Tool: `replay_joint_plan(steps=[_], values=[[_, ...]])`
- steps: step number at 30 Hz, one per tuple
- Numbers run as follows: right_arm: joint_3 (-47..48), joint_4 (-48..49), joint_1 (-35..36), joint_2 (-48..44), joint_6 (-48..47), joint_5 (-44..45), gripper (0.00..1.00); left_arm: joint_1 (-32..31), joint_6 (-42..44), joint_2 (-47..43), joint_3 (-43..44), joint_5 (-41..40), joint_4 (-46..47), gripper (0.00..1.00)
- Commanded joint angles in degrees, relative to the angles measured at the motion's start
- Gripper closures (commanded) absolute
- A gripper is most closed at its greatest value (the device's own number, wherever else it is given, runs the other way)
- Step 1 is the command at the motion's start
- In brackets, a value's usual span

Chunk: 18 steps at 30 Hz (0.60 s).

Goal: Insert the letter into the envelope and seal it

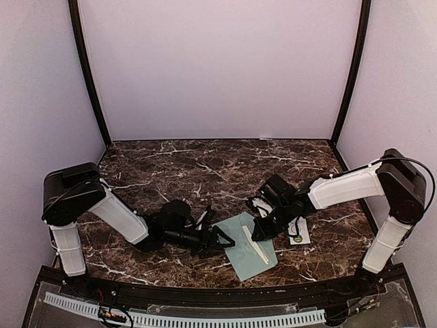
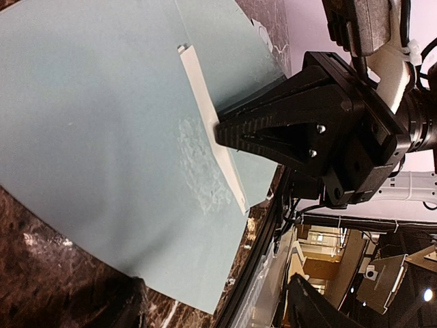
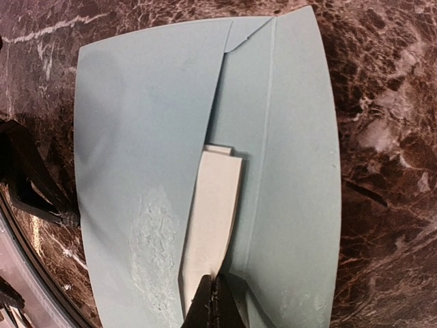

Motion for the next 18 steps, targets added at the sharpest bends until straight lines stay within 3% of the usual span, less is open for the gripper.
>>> replay_joint_plan(steps=[1, 10, 18], values=[[-0.62, 3.60, 0.70, 1.16, 0.47, -4.00, 1.00, -0.36, 0.02, -0.67, -1.50, -1.51, -3.58, 0.31], [-0.77, 5.27, 0.93, 1.04, 2.18, -4.82, 1.00, -0.03, 0.34, -1.21, -2.10, -2.33, -3.23, 0.32], [-1.63, 13.01, 2.20, 1.33, 9.29, -6.65, 1.00, 3.07, 3.35, -2.55, -2.18, -4.52, -5.61, 0.32]])
